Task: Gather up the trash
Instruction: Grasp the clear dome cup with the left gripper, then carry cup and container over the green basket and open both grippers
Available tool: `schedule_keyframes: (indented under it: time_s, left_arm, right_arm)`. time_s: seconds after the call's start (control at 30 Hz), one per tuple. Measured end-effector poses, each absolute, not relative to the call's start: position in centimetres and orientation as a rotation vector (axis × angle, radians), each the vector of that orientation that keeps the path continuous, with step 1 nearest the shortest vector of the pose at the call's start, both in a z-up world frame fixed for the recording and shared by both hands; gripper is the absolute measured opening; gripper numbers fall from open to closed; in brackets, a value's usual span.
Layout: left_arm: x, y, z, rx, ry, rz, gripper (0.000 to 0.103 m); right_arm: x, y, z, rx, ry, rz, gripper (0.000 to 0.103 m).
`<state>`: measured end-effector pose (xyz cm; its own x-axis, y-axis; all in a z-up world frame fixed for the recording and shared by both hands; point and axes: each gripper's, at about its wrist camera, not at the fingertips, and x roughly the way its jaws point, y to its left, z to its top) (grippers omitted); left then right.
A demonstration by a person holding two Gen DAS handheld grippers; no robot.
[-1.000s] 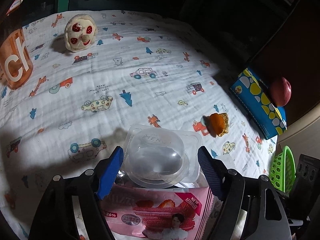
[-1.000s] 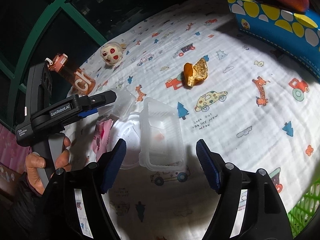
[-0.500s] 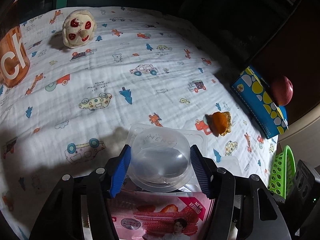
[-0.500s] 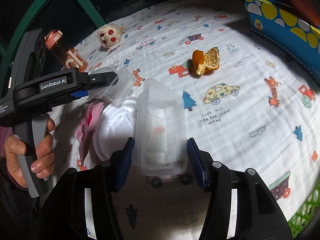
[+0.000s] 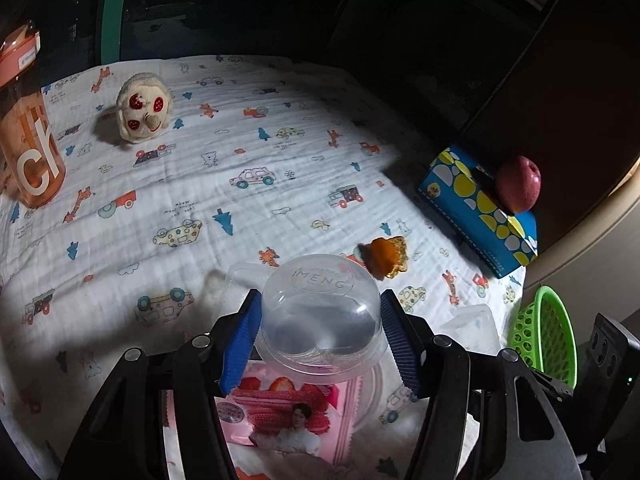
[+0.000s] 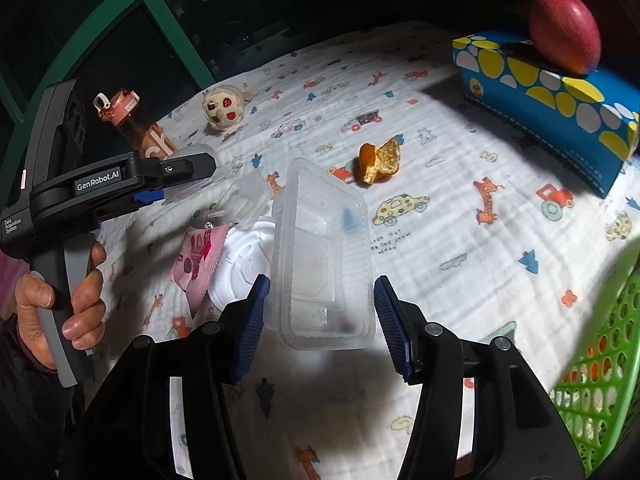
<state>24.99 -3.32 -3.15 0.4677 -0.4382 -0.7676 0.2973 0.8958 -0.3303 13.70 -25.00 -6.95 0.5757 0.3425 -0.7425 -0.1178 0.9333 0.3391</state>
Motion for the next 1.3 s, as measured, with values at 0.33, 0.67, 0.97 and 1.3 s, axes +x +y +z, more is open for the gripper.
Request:
schedule_keyframes:
  time_s: [0.33, 0.67, 0.97, 1.3]
  left_arm:
    - [21.3, -10.2, -0.6, -0.111, 0.96, -0.59, 0.058]
    - [17.7, -18.9, -0.3, -0.052, 0.97, -0.729, 0.058]
    - [15.1, -24.7, -0.4, 0.005, 0.989, -0.809, 0.058]
    - [12.9, -29.4, -0.6, 0.069, 0.998, -0.878, 0.058]
  right_arm:
    - [8.7, -32.1, -4.8, 0.283, 0.862, 0.122, 0.054]
    - [3.8, -39.9, -4.7, 0.319, 0.85, -0.04, 0.054]
    - [0.9, -44.7, -5.5, 0.357, 0.858, -0.139, 0.054]
    - [-1.6, -48.8, -6.6, 0.413, 0.865, -0.22, 0.055]
